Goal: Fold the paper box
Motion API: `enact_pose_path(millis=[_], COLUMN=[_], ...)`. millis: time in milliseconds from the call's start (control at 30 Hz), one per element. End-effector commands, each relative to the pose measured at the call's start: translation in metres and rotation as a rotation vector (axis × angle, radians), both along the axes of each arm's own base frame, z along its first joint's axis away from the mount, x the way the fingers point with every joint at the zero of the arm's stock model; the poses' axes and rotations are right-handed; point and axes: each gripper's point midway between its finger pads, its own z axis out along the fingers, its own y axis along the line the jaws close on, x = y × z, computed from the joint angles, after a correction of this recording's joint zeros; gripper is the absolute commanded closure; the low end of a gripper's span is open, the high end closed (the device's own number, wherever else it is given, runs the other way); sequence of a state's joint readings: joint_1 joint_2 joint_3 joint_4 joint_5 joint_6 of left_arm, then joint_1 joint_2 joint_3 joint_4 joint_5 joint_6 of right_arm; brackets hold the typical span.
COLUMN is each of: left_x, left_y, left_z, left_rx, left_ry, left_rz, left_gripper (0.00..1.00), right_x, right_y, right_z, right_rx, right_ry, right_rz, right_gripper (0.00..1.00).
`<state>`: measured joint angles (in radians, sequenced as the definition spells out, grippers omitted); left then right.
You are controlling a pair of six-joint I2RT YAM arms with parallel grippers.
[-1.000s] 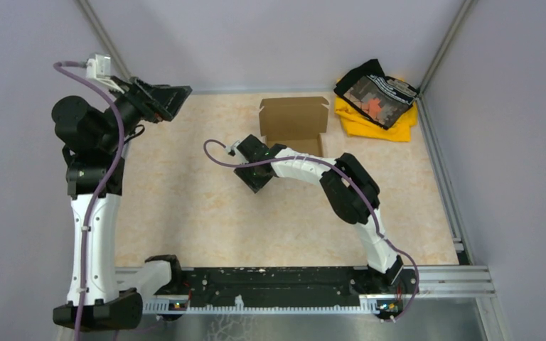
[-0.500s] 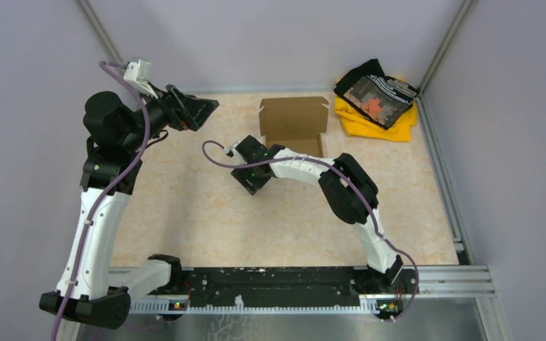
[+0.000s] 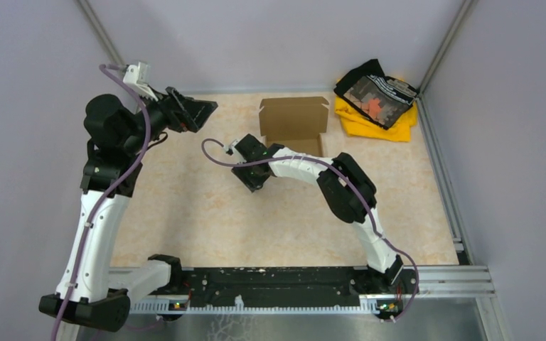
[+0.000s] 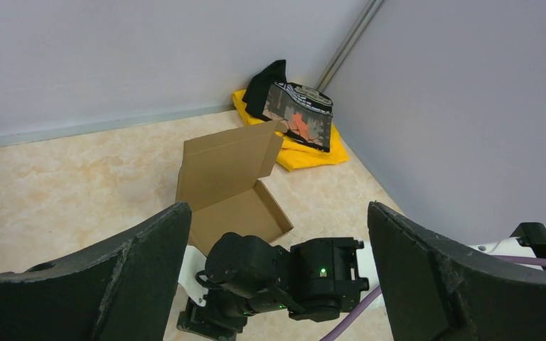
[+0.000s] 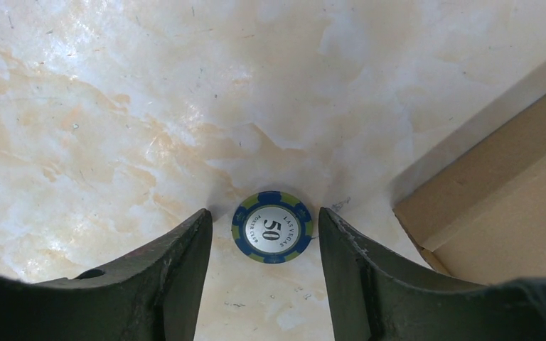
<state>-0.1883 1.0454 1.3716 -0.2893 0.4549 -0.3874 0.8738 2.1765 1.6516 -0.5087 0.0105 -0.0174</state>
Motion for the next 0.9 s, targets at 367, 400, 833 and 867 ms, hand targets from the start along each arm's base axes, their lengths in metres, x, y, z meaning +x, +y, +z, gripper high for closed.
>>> enact_pose_path(millis=[367, 400, 833, 867], left_x=[-0.004, -0.004, -0.004, -0.004], left_y=[0.004, 0.004, 0.005, 0.005], left_z=[-0.001, -0.001, -0.002, -0.002], left_rx=[0.012, 0.012, 0.010, 0.010], left_ry=[-0.019, -0.018, -0.017, -0.017], left_rz=[0.019, 0.019, 0.027, 0.027], left_gripper=[0.01, 0.01, 0.01, 0.01], right_x=[-0.006, -0.006, -0.010, -0.011], right_y=[-0.024, -0.026, -0.035, -0.037], right_z=[-0.027, -0.027, -0.027, -0.027], right_rx=[-0.096, -0.100, -0.107, -0.109], right_ry=[0.038, 0.036, 0.047, 0.047], right_rz=[-0.030, -0.033, -0.040, -0.041], right_gripper=[0.46, 0.46, 0.55, 0.56])
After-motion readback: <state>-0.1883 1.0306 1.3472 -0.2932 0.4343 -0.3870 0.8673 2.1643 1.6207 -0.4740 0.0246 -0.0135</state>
